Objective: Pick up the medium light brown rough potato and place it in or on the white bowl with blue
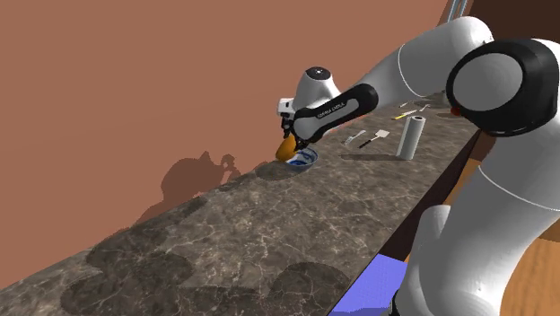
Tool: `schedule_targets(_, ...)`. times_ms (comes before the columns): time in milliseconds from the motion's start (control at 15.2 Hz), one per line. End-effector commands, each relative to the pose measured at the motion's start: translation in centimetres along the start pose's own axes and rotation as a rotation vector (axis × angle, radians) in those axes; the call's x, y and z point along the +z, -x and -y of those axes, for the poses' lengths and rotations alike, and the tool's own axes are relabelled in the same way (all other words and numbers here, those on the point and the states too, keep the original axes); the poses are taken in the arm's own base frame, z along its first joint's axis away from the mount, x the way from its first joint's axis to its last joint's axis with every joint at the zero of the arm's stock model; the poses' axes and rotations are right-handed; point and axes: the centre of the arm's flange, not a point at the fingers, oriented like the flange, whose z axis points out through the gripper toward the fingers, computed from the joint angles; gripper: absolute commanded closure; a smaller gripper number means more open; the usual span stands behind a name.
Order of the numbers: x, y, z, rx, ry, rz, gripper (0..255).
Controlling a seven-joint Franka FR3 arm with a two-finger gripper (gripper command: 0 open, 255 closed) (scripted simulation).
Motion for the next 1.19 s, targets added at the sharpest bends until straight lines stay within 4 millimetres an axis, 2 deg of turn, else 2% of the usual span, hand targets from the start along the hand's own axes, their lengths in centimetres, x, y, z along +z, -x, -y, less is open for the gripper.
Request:
schedule_targets(0, 0.8, 2.0, -1.3, -0.002, 0.001, 0.0, 255)
schedule_targets(132, 1.8, 3.9, -2.5, -0.002, 0.001, 0.0, 255)
schedule_targets(990, 8.0, 2.8, 0.9, -0.002, 0.001, 0.0, 255)
schedule_targets(1122, 8.0, 2.8, 0.9, -0.002, 0.001, 0.0, 255)
